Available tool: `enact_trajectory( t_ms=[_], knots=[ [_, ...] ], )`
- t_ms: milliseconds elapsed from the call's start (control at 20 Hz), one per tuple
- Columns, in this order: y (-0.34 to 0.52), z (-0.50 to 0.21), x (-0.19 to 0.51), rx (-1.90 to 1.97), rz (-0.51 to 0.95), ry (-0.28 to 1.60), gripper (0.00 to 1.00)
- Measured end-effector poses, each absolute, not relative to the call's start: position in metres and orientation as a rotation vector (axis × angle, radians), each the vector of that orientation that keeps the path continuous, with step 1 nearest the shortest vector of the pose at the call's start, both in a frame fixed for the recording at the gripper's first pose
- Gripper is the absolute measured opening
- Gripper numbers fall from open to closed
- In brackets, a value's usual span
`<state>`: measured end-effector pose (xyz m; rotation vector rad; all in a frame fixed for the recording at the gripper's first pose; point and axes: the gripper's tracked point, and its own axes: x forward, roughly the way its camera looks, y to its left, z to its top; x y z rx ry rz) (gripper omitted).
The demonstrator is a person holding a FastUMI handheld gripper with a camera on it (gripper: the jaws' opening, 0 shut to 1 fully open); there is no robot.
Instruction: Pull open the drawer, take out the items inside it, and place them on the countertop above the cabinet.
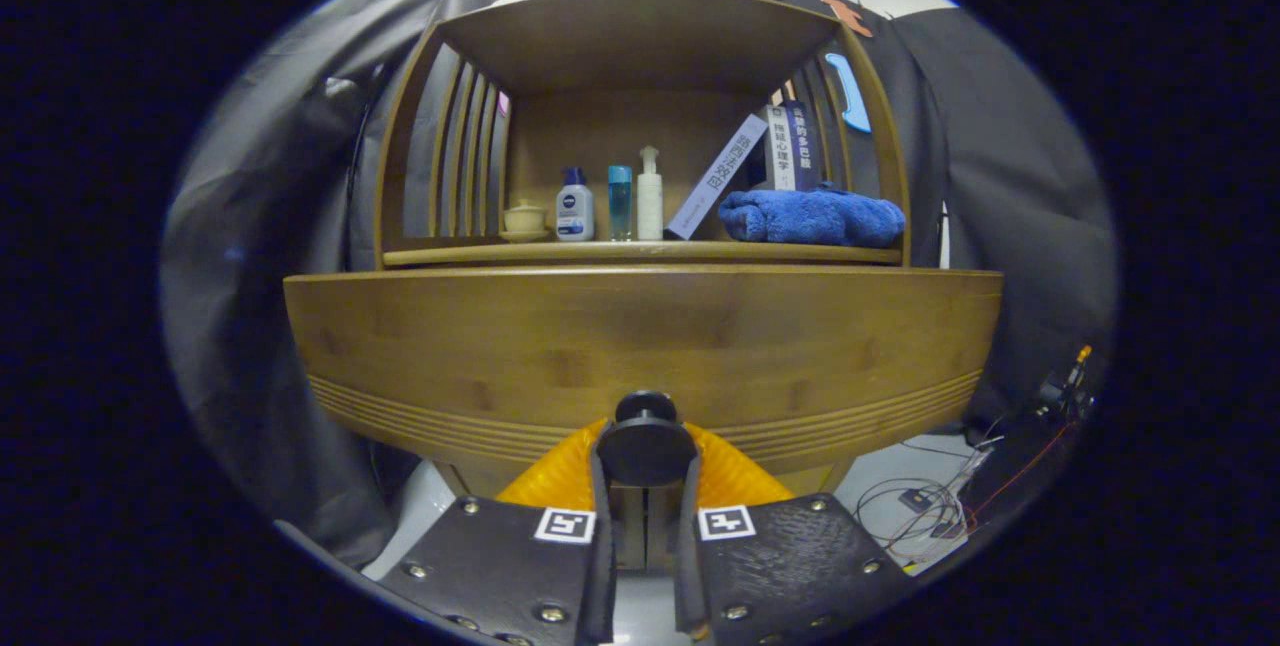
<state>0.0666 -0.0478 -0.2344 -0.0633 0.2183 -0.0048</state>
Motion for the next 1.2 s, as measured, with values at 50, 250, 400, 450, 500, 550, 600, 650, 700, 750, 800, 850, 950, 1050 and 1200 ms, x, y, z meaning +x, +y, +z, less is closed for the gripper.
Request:
enact_trajectory(
  t_ms=[50,250,400,450,500,550,600,650,700,750,800,850,950,1050,1200],
  knots=[
    [-0.049,-0.233,0.059,-0.069,-0.009,0.213,0.23],
    [-0.050,-0.230,0.026,-0.050,-0.026,0.208,0.23],
    [-0.049,-0.228,0.006,-0.035,-0.028,0.204,0.23],
    [-0.049,-0.231,-0.001,-0.045,-0.026,0.216,0.23],
    [-0.049,-0.228,-0.007,-0.057,-0.019,0.206,0.23],
    [-0.049,-0.229,-0.013,-0.074,-0.012,0.215,0.23],
    [-0.049,-0.230,-0.017,-0.068,-0.011,0.218,0.23],
    [-0.050,-0.233,-0.024,-0.063,-0.011,0.230,0.23],
    [-0.051,-0.234,-0.031,-0.064,-0.009,0.233,0.23],
    [-0.055,-0.236,-0.039,-0.073,-0.008,0.236,0.23],
    [-0.059,-0.240,-0.046,-0.079,-0.007,0.252,0.23],
    [-0.061,-0.246,-0.049,-0.078,-0.003,0.259,0.23],
    [-0.064,-0.264,-0.056,-0.110,0.012,0.308,0.23],
    [-0.063,-0.241,-0.054,-0.143,0.020,0.210,0.23],
    [-0.058,-0.210,-0.031,-0.044,-0.002,0.162,0.23]
  ],
)
